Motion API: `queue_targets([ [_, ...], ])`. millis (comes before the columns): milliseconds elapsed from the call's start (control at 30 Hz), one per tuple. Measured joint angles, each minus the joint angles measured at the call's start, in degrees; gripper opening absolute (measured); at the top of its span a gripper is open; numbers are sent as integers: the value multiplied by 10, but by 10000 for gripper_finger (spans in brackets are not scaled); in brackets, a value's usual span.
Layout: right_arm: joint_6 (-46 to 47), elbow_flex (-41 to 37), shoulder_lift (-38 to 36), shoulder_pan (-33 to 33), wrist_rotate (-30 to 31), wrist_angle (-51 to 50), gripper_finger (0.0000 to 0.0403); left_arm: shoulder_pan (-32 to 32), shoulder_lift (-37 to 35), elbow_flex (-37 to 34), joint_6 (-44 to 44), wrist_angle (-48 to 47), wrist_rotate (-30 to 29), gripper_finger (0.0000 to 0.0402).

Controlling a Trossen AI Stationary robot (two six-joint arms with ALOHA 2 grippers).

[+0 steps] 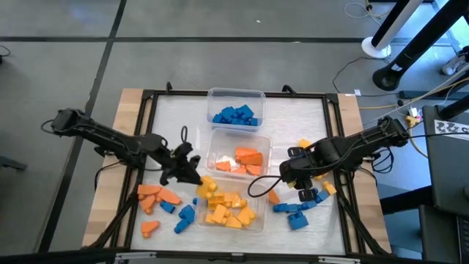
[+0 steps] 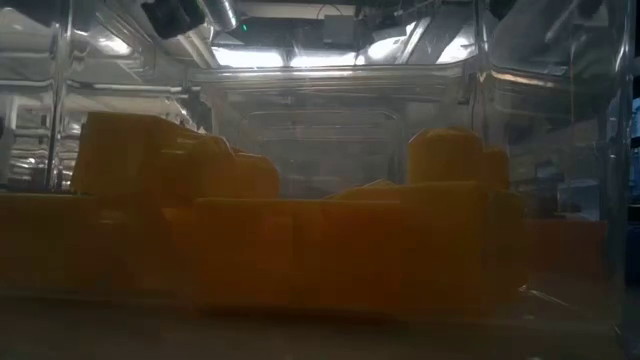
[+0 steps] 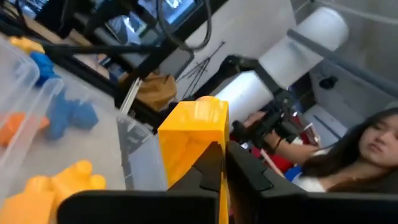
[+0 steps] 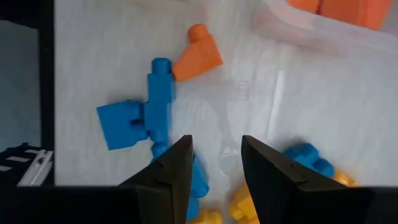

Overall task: Sort blocks
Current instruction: Put the yellow game piece into the bottom transparent bin, then put the orange game piece into the middle transparent bin

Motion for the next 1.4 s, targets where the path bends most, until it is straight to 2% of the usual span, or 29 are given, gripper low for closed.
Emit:
queue_targets([
  [100, 5, 0, 0, 0, -18, 3, 138, -6, 26, 0, -9, -5, 0, 28],
  [267, 10, 0, 0, 0, -58, -6, 138, -7, 68, 0, -32, -6, -5, 95],
  [367, 10, -2, 0, 1, -61, -24, 138, -7, 84, 0, -33, -1, -6, 130],
  [467, 11, -41, -16, 1, -57, 8, 138, -6, 86, 0, -33, -1, -6, 148],
  [800, 91, -291, -129, 0, -62, 330, 138, -6, 84, 0, -38, 0, -5, 155],
  [967, 185, -417, -173, 0, -77, 478, 138, -6, 83, 0, -57, -1, -5, 155],
  [1100, 256, -487, -179, 0, -70, 600, 138, -7, 83, 0, -54, -1, -5, 155],
  [1233, 309, -518, -174, 0, -71, 628, 138, -7, 83, 0, -55, -1, -5, 155],
  [1400, 311, -532, -174, 0, -66, 632, 138, -7, 83, 0, -46, -1, -5, 155],
])
